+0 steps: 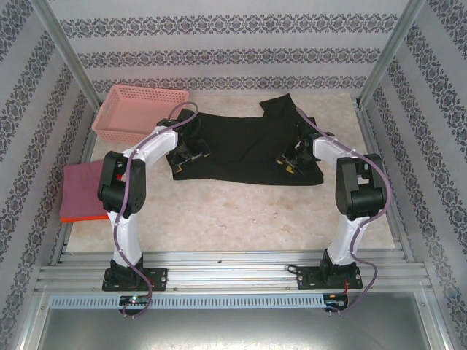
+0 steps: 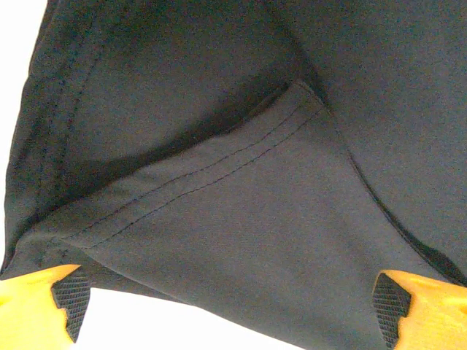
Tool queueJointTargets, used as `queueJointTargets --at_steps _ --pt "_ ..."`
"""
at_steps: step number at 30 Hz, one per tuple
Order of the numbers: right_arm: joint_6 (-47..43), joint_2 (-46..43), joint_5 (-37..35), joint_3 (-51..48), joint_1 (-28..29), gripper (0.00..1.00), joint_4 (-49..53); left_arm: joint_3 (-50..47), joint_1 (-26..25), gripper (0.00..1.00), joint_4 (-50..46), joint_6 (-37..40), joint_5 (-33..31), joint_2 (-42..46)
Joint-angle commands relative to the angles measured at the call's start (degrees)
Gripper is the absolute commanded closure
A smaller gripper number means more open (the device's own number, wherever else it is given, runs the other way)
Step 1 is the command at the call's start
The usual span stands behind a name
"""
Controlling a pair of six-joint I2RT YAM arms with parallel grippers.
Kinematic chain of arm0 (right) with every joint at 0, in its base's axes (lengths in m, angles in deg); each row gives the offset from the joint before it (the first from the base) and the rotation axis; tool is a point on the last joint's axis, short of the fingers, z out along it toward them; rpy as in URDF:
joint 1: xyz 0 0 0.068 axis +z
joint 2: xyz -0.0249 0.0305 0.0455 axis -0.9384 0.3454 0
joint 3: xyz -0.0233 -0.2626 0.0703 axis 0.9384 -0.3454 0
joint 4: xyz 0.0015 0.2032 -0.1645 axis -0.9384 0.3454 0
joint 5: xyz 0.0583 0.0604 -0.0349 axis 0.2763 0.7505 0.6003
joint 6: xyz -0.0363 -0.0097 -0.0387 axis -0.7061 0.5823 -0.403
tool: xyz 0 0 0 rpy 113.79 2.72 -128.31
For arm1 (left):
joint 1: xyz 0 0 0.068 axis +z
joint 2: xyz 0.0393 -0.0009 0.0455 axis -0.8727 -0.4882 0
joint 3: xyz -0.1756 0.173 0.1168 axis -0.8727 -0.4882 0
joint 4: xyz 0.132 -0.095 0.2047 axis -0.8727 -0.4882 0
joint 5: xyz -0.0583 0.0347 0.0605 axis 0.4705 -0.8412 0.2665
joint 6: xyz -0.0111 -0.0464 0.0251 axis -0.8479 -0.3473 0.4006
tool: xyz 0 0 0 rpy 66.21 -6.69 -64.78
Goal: Fold and stack the t-shirts
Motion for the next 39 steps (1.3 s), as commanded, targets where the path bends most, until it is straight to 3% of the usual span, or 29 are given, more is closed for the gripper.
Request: queueJointTargets --at_steps 1,12,17,22,29,34,39 --pt "-0.64 2.19 1.30 4.42 0.34 0.65 0.59 -0.56 -0.56 0.00 0.20 0.50 0.03 1.24" --pt "-0.90 13.63 7.32 21.33 -0.78 0.57 2.10 -0.08 -0.60 0.00 0.48 1.98 0.03 0.96" --pt "-3.22 14.38 6.89 27.26 -2.22 0.50 3.53 1.96 -0.83 0.00 1.49 4.26 -0.25 0.07" --pt "-6.02 7.27 0.25 20.86 -3.26 0.42 2.17 7.50 -1.17 0.00 1.58 7.04 -0.39 -3.75" --pt "-4.61 3.75 1.43 8.12 -4.01 0.43 -0.49 15.80 -1.32 0.04 -1.14 10.01 -0.78 -11.67" --pt "-6.21 4.20 1.58 5.39 -5.83 0.44 2.51 13.30 -1.72 0.05 -0.52 10.35 0.42 -12.98" --pt "-8.34 1.23 0.91 0.01 -7.18 0.44 4.08 4.77 -3.57 0.05 2.33 8.94 1.57 -9.58"
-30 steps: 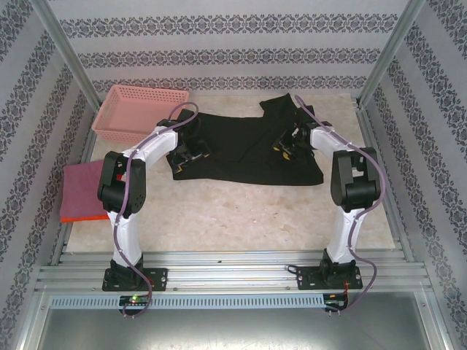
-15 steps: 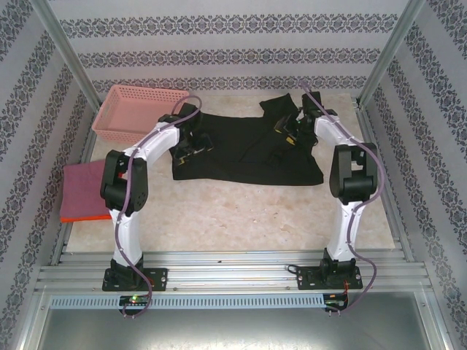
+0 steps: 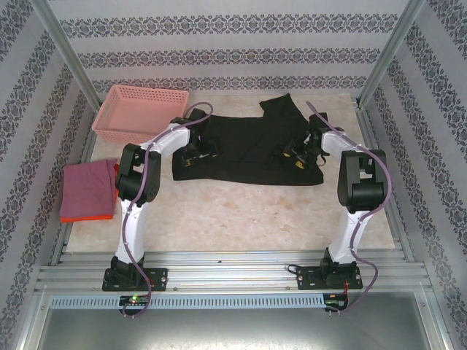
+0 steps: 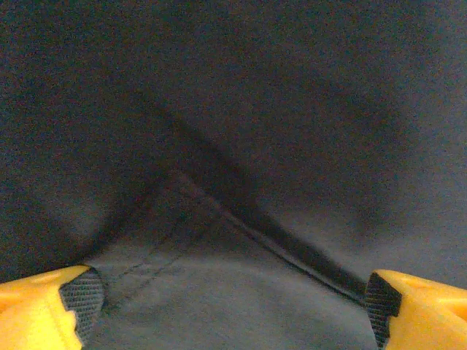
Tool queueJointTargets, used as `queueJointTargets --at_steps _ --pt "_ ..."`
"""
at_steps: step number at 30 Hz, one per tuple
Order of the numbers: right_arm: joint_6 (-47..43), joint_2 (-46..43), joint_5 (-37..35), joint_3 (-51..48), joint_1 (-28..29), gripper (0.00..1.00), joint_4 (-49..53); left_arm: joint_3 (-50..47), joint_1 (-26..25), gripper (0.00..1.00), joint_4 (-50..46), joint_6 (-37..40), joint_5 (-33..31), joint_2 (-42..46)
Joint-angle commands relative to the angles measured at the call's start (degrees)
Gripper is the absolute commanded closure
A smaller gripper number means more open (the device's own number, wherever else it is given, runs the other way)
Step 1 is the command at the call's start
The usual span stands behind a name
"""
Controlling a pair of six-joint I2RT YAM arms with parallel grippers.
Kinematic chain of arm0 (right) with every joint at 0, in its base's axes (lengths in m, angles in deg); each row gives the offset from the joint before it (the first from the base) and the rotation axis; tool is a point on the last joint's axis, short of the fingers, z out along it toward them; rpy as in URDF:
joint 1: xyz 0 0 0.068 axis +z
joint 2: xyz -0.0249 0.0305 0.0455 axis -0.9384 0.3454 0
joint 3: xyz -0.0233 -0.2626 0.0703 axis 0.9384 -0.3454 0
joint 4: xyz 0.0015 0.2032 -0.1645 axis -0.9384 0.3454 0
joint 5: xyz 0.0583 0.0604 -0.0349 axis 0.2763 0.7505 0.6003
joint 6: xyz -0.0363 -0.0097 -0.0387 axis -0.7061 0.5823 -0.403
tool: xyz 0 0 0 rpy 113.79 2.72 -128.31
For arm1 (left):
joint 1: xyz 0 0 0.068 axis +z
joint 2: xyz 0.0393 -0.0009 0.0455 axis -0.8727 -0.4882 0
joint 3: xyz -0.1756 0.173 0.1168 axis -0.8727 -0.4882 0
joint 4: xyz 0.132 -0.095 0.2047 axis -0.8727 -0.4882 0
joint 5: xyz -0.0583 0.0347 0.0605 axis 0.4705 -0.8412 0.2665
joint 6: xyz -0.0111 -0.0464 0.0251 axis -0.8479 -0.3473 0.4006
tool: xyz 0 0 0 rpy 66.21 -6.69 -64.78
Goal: Fold and stack the t-shirts
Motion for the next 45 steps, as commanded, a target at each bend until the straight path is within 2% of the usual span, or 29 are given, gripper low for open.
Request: queueJointTargets --at_steps 1,6,19,25,31,34,38,41,45 --pt "-2.46 -2.93 -1.20 -3.70 -1.03 0.44 3.42 -6.58 -2.42 0.05 1.01 -0.43 2.11 3.10" --pt "-3.64 -5.86 -2.60 -9.53 -1.63 0.44 6.41 -16.08 -5.52 0.04 3.79 -2.93 3.42 6.99" --pt "-3.88 -21.90 -6.88 -29.21 -4.19 0.44 8.18 -28.17 -12.21 0.00 2.80 -5.04 3.68 17.39" --pt "-5.79 -29.15 -6.21 -27.77 -4.94 0.44 8.11 -27.66 -12.48 0.00 1.70 -7.36 -2.31 22.84" --pt "-7.35 -32.26 -6.88 -21.08 -4.89 0.43 6.39 -23.86 -10.28 0.00 11.59 -12.99 -2.67 24.25" --pt "-6.89 -30.99 -6.15 -18.40 -4.88 0.42 5.55 -17.76 -9.32 0.00 12.77 -15.56 -5.28 20.47" --pt "-5.93 -28.84 -3.84 -16.27 -4.91 0.41 4.94 -0.56 -8.30 0.05 1.38 -17.93 -11.27 10.53" --pt "-5.77 -28.50 -3.47 -15.89 -4.95 0.40 4.80 13.42 -6.61 0.07 -8.32 -21.86 -12.71 1.73" --pt "-5.86 -28.75 -4.29 -15.44 -4.93 0.40 5.73 32.57 -5.20 0.17 -21.57 -24.95 -16.62 -10.10"
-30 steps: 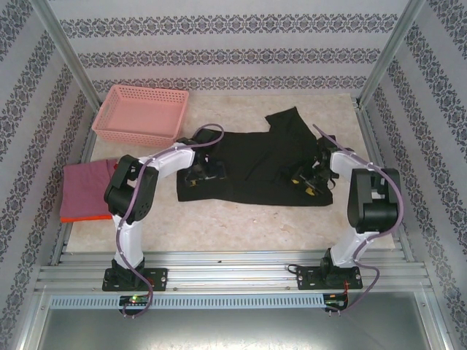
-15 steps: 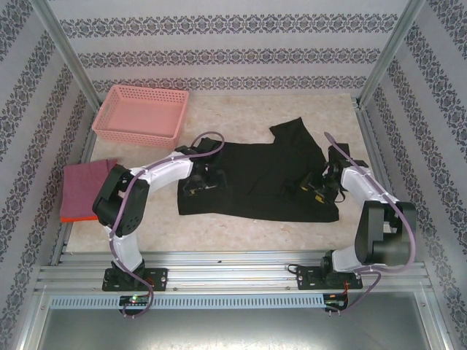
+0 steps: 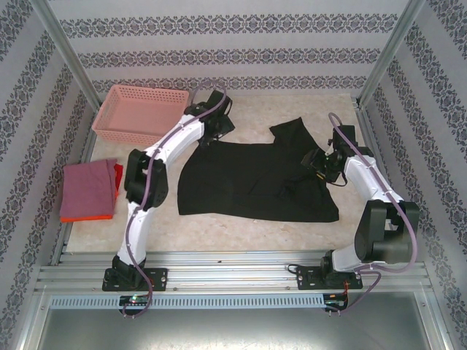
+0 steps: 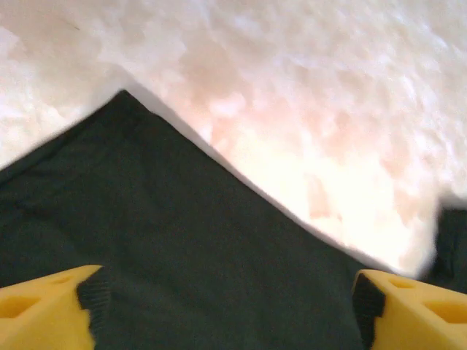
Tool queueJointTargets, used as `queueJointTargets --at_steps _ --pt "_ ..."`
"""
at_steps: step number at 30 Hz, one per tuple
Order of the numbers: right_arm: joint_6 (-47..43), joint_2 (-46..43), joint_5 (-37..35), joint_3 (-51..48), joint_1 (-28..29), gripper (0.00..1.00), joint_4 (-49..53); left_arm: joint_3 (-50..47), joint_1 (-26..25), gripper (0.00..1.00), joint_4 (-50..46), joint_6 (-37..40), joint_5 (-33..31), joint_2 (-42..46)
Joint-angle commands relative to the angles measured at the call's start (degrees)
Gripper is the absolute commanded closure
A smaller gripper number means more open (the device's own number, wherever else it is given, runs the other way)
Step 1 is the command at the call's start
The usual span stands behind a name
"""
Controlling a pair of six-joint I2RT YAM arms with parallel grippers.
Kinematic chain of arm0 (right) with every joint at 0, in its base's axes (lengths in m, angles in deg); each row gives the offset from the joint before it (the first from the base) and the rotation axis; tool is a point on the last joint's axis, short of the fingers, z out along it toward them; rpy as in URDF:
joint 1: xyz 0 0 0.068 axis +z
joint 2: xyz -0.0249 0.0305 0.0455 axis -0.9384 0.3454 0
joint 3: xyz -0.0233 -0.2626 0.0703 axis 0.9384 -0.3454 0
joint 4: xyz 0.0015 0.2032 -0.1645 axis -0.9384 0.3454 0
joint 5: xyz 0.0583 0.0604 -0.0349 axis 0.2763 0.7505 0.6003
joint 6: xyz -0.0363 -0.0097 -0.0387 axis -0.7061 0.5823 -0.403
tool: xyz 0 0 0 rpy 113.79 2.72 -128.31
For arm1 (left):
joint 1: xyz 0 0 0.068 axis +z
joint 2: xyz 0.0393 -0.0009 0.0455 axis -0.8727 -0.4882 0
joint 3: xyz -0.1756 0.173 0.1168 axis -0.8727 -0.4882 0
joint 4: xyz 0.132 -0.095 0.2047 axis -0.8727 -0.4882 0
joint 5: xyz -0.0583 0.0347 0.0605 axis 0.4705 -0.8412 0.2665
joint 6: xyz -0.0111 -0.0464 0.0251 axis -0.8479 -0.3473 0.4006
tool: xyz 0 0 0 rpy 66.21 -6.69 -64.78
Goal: Fold and stack the t-shirts
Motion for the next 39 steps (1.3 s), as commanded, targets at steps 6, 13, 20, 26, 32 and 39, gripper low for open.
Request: queueJointTargets --at_steps 6,13,20,26,32,39 --pt "0.98 1.03 0.79 2.44 -0.58 0.40 1.22 26.39 3.54 0.26 -25.72 -11.45 -3.31 -18.23" --pt "1.71 2.78 2.02 4.48 -0.61 0.40 0.78 25.66 5.58 0.32 -24.38 -13.25 -1.60 -20.18" --pt "1.94 4.03 2.58 5.69 -0.52 0.41 0.68 27.25 6.16 0.33 -20.16 -12.65 -0.76 -20.22" --pt "2.81 5.93 3.28 7.38 -0.45 0.40 0.03 27.06 6.42 0.37 -14.88 -13.27 1.28 -21.76" --pt "2.73 6.74 3.27 8.20 -0.35 0.40 0.33 27.09 6.91 0.40 -13.57 -13.15 0.37 -22.84" --pt "3.12 7.90 4.07 8.17 -0.17 0.40 0.16 27.17 8.71 0.45 -12.50 -10.90 0.36 -23.43"
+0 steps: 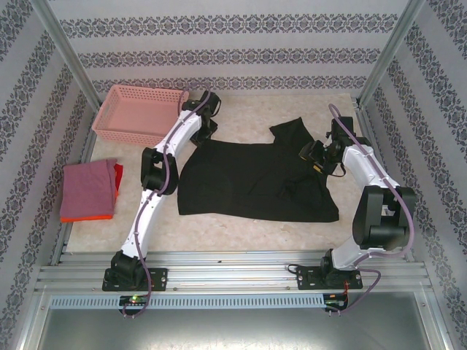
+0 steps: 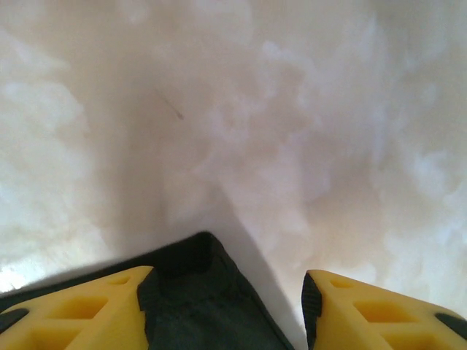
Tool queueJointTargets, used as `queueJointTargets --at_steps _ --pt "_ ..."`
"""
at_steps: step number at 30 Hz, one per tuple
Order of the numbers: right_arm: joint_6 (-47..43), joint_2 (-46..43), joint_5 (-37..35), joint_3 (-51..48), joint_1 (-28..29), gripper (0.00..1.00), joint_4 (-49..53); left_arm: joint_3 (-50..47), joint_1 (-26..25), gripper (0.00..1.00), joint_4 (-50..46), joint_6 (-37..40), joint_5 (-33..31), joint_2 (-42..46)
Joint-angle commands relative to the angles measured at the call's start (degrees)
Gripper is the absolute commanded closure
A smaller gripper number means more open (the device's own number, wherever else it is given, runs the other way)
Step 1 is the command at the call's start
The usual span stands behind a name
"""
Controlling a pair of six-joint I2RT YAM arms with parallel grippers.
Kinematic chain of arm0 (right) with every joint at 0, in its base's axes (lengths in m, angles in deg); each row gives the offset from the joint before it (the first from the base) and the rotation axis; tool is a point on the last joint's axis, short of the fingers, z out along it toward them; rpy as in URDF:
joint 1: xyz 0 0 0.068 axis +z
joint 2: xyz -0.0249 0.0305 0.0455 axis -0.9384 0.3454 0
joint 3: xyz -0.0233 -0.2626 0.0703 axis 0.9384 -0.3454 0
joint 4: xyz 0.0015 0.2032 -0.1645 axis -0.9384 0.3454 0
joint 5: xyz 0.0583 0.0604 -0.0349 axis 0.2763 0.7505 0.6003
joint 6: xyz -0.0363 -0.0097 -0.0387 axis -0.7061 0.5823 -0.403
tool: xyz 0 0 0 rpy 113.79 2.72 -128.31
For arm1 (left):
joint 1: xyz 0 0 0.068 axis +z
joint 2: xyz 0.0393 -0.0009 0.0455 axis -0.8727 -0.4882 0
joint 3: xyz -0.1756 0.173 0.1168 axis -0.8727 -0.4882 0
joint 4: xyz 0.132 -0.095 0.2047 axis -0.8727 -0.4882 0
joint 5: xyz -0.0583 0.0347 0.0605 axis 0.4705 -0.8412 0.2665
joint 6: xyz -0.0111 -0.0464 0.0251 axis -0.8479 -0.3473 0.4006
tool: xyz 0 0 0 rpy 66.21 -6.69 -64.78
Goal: Fold and stack the t-shirts
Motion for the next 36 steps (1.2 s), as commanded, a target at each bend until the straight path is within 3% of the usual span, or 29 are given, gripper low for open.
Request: queueJointTargets --at_steps 1,13,28,36 --pt "1.11 1.30 1.19 1.68 -0.21 0.40 0.09 1.48 1.58 0.45 0.92 1.49 0.02 -1.71" --pt "1.55 2.60 1.28 2.47 0.52 0.40 0.00 1.50 1.74 0.52 1.01 4.82 5.41 -3.79" --pt "2.69 7.40 0.18 7.03 1.86 0.40 -2.75 1.50 1.67 1.00 -0.79 9.36 4.36 -1.23" --pt "-0.78 20.81 -10.11 23.29 0.75 0.41 -2.04 1.22 1.66 1.00 -3.36 14.33 3.67 1.37"
